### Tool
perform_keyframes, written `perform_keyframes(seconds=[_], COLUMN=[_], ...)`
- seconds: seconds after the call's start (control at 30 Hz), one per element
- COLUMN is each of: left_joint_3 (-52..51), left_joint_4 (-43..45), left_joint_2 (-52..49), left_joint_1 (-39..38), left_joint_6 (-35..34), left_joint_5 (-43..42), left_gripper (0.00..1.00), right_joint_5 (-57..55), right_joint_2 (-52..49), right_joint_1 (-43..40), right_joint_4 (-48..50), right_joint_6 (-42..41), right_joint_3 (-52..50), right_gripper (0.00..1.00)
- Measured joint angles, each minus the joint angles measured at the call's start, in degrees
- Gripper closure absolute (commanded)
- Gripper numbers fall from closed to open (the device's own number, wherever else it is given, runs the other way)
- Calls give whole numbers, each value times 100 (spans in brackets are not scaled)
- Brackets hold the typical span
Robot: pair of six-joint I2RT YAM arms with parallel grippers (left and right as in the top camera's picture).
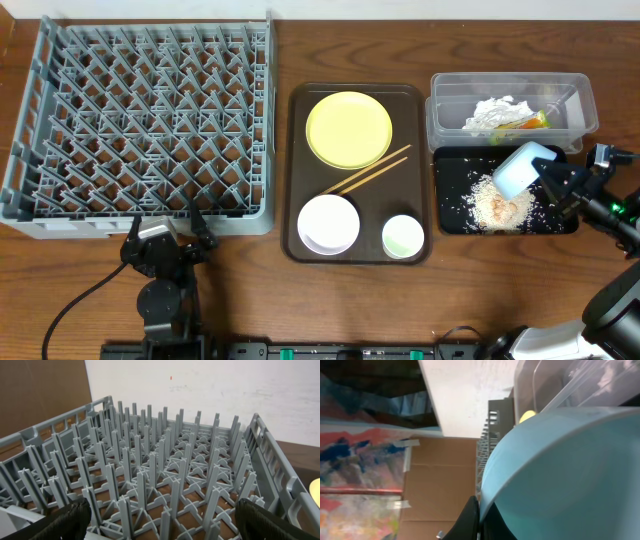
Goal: Sort waste into correct bins and load items into the dishwasher
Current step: 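Tip the light-blue bowl over the black tray to dump the rice, then return the empty light-blue bowl to the brown tray and release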
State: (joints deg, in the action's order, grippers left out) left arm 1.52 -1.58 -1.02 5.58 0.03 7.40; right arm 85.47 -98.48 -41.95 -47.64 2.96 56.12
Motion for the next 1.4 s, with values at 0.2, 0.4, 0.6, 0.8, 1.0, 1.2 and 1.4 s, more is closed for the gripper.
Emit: perform_keyframes(seconds=[0.2, 0.4, 0.6, 0.8, 1.0, 1.2, 1.4], left_joint_3=[0, 0, 0, 0, 0, 0, 0], left_joint_4=[2, 2, 0, 2, 2, 2, 2], left_joint_2=[0, 0, 0, -2, -2, -2, 0], left_joint_1=[0, 0, 0, 0, 0, 0, 0], left_joint_6=[0, -2, 0, 0, 0, 0, 0], left_joint_5=[0, 0, 0, 0, 2, 0, 0], left_gripper=[8, 7, 8, 8, 8, 8, 8], right_joint_5=[92, 116, -249, -1974, -4339, -6446, -7678], right_joint_2=[0, 184, 1154, 2022, 2218, 1770, 962], right_joint_1=[13, 306, 1091, 2302, 4229, 5958, 6885], right_joint_4=[-52, -111, -63, -92, -114, -256, -409], right_joint_6=[-72, -85, -254, -584, -756, -872, -881], right_joint_3=[0, 0, 378, 1628, 2369, 2369, 2367], right_gripper=[99, 99, 99, 99, 99, 99, 99])
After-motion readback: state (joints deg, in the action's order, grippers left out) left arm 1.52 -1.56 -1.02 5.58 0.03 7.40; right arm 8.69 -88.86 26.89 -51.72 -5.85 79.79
